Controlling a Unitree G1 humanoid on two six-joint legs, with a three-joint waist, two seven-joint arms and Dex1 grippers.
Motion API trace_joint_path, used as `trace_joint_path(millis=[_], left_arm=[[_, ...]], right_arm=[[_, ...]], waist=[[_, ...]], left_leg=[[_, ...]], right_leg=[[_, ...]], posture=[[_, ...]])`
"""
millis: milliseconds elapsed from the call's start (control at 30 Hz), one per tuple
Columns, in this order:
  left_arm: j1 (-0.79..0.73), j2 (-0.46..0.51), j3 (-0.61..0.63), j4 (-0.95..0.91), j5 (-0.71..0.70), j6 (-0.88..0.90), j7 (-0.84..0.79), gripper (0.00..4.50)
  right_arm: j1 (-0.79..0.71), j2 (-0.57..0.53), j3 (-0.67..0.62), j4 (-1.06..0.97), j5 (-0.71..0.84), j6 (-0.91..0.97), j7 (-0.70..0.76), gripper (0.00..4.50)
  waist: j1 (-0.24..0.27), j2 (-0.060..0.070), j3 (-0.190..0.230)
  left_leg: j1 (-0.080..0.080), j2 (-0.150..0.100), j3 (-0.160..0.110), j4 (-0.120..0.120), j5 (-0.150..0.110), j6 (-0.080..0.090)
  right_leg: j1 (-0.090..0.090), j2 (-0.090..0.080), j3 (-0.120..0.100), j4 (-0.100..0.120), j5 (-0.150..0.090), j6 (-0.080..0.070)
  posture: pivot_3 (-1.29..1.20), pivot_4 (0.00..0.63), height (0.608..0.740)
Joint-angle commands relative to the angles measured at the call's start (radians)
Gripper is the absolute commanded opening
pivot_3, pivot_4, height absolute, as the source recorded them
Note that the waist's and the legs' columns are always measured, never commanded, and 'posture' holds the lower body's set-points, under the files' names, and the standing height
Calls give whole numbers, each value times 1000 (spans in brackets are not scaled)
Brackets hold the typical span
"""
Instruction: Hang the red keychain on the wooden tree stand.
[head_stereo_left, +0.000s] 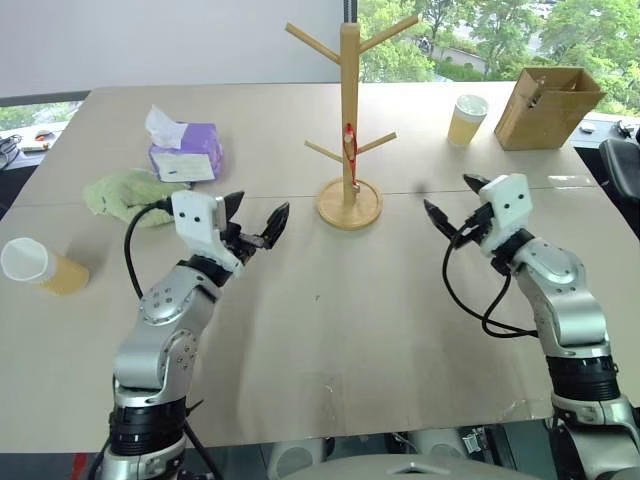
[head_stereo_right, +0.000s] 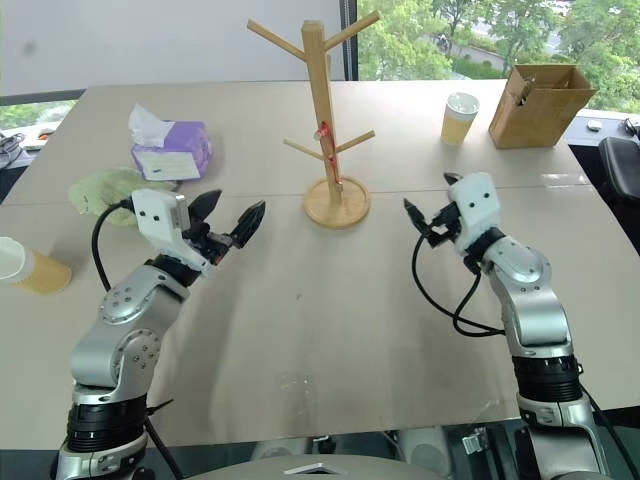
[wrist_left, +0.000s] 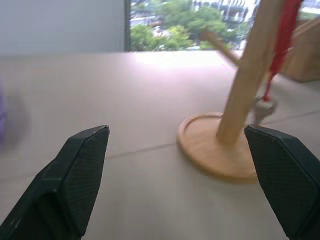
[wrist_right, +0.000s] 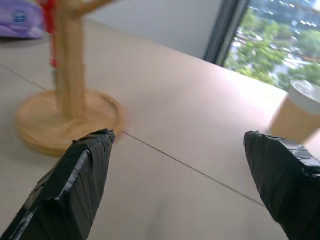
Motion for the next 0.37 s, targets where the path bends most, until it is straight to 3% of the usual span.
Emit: trace_joint_path(millis=[33,167,367], left_arm=[[8,-42,3,69,112,-127,66,4500],[26,-93,13,176,176,-234,101,4500],[10,-131,32,259,202,-293,136,4500]], right_arm=[[11,19,-83,117,-13,-51,-112,4443],[23,48,-106,251,-22,-155,-160,4443],[34,64,-88,279,-46,-204,-197,4443]], waist=[[4,0,0],[2,0,0],[-3,0,0]], left_leg=[[1,0,0,0,0,0],[3,0,2,-1,0,0],[5,1,2,-2,0,0]], right_leg=[[1,0,0,0,0,0],[3,-1,1,-1,0,0],[3,0,2,0,0,0]], posture=[[0,150,740],[0,150,740],[0,150,740]])
